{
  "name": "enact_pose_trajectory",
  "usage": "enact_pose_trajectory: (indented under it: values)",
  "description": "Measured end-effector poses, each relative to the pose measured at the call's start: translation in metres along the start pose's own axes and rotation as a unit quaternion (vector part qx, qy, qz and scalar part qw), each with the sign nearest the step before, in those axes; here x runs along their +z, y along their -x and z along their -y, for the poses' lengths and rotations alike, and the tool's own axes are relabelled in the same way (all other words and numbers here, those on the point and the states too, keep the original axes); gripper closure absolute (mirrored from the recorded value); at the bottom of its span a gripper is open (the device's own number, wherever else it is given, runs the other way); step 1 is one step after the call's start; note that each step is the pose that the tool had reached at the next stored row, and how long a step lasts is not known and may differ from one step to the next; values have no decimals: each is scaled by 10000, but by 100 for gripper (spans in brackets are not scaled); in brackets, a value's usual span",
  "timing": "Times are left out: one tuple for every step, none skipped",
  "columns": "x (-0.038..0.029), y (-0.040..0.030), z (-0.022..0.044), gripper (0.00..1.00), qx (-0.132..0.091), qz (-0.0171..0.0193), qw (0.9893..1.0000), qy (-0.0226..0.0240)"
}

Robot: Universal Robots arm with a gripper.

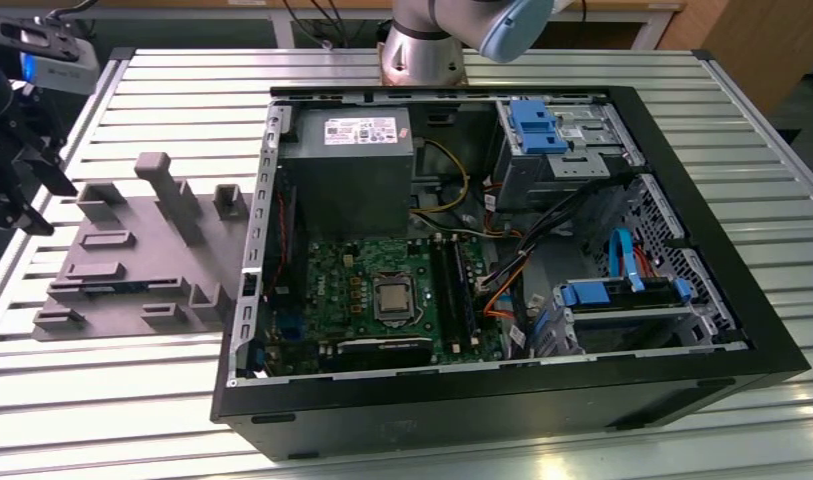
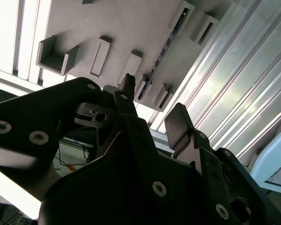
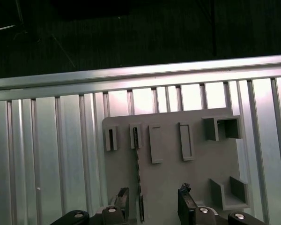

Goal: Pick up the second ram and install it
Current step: 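Pick up the second ram and move it above second insertion slot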

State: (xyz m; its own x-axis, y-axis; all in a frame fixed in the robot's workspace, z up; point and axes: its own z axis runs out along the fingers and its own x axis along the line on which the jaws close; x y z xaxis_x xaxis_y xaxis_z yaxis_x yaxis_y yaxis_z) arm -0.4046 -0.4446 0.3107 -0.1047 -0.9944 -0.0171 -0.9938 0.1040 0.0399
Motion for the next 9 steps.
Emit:
enact_pose_trajectory:
  values:
    - [5, 0, 0, 47, 0, 0, 10000, 0]
    - [10, -1, 1, 47, 0, 0, 10000, 0]
    - [15, -2, 1, 47, 0, 0, 10000, 0]
    - [19, -3, 1, 47, 0, 0, 10000, 0]
    - [23, -3, 1, 47, 0, 0, 10000, 0]
    - [30, -4, 1, 47, 0, 0, 10000, 0]
    - [45, -6, 2, 47, 0, 0, 10000, 0]
    - [49, -7, 2, 47, 0, 0, 10000, 0]
    - [53, -8, 3, 47, 0, 0, 10000, 0]
